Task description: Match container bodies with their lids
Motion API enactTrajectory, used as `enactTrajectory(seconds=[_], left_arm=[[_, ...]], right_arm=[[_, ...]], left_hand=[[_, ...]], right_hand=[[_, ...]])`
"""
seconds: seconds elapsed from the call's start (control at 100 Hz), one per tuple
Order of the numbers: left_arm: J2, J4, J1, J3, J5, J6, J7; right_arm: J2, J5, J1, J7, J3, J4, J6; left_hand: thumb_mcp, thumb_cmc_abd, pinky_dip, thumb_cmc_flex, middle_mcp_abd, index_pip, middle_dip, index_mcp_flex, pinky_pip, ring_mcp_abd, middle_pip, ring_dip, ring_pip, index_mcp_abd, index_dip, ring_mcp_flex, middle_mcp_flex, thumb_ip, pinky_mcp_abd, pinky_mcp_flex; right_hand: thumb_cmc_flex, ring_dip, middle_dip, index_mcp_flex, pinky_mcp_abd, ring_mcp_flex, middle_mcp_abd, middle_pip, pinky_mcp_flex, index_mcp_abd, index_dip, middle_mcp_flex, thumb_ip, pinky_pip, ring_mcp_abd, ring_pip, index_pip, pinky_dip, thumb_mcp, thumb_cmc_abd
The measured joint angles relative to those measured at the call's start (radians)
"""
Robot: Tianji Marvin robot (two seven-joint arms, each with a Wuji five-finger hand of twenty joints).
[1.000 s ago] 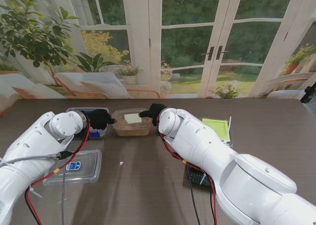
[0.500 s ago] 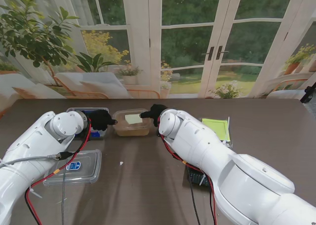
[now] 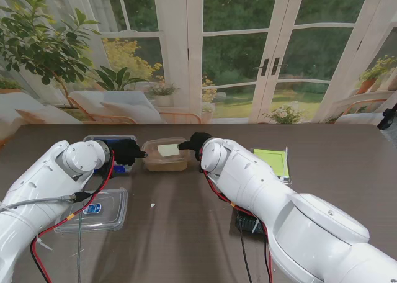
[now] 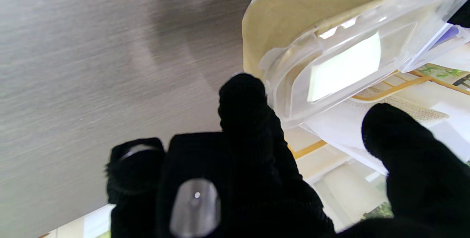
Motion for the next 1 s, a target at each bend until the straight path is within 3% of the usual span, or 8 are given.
enactTrajectory(seconds=[1.0], left_arm=[[0.002,-0.004,0.006,-0.011,-0.001,-0.003,-0.010]], right_arm=[[-0.003,-0.031,0.018,0.025,-0.020,0.026,0.019]], left_hand=[[0.000,0.000,-0.011,0.000,-0.002,-0.013,-0.001,-0.002,-0.003,0.000,0.000,-0.002,-0.002,-0.003,-0.007,0.000,0.000,0.000,0.000,-0.001]], right_hand=[[0.000,0.000,0.000,0.000,0.000,0.000,0.000,0.000,0.000,-0.015,-0.001,0.000,0.000,0.000,0.000,0.000,0.000,-0.002,0.000,0.000]])
